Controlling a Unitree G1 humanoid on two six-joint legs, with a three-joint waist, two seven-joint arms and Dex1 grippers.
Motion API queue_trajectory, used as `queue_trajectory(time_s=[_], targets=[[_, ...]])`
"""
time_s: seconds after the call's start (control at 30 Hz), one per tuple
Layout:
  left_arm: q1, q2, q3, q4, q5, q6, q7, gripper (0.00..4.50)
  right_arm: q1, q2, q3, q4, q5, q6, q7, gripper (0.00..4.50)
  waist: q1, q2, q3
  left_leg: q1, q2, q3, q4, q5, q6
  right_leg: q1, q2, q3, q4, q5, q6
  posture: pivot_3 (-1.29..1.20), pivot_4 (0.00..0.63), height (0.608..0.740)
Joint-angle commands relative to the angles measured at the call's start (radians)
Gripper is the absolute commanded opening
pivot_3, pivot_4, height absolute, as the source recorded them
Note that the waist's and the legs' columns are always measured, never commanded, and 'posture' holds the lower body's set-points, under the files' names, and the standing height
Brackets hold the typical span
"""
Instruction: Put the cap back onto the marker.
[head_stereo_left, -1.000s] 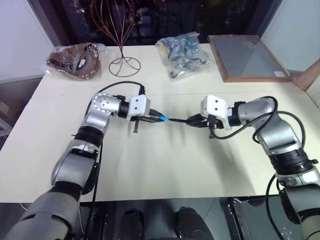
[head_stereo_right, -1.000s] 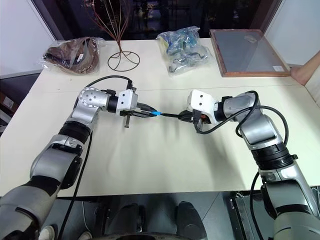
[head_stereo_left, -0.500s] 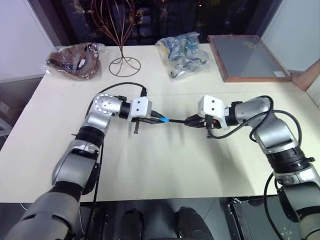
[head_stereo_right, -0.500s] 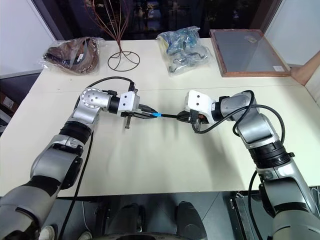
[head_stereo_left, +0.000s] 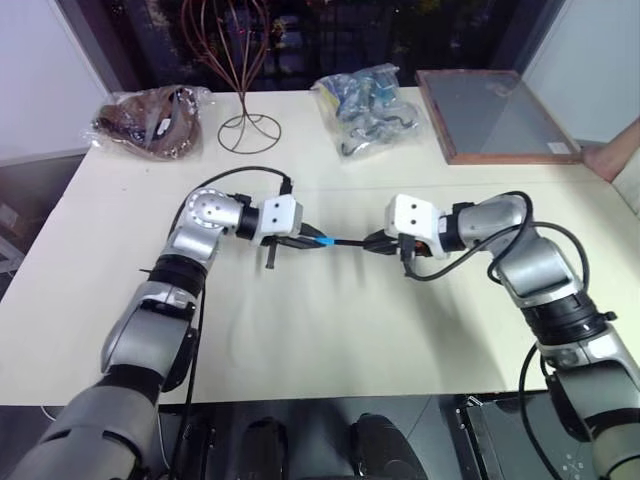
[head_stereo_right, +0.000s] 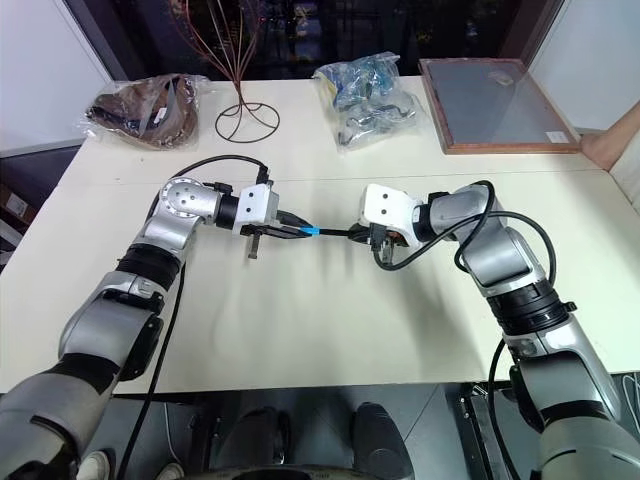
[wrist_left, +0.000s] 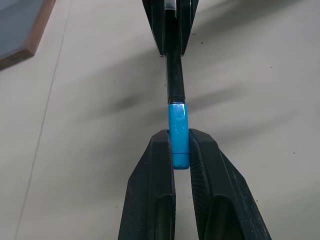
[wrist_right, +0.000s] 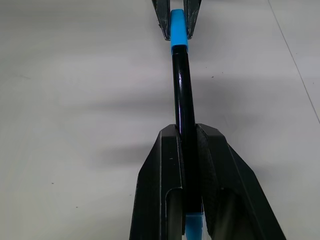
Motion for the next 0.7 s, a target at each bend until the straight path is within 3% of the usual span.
queue_trajectory(time_s=[0.03,0.7], targets=[[0.000,-0.016,-0.011,-0.046,-0.008,0.004,-0.016,0.00,-0.037,0.017,-0.004,-0.023,-0.008,-0.029,-0.027,0.02,0.000,0.000,0.000,0.000,0.000,0.000,0.000,0.000,0.000,0.000,0.000,0.000,0.000,0.000,0.000,0.00,0.150,0.740],[0.008,-0.038,0.020,-0.090,-0.058,0.051,-0.052,0.00,-0.039,0.065,0.000,-0.042,-0.066,-0.064,-0.075,0.02,0.000,0.000,0.000,0.000,0.000,0.000,0.003,0.000,0.000,-0.003,0.000,0.000,0.007,0.000,0.000,0.00,0.150,0.740]])
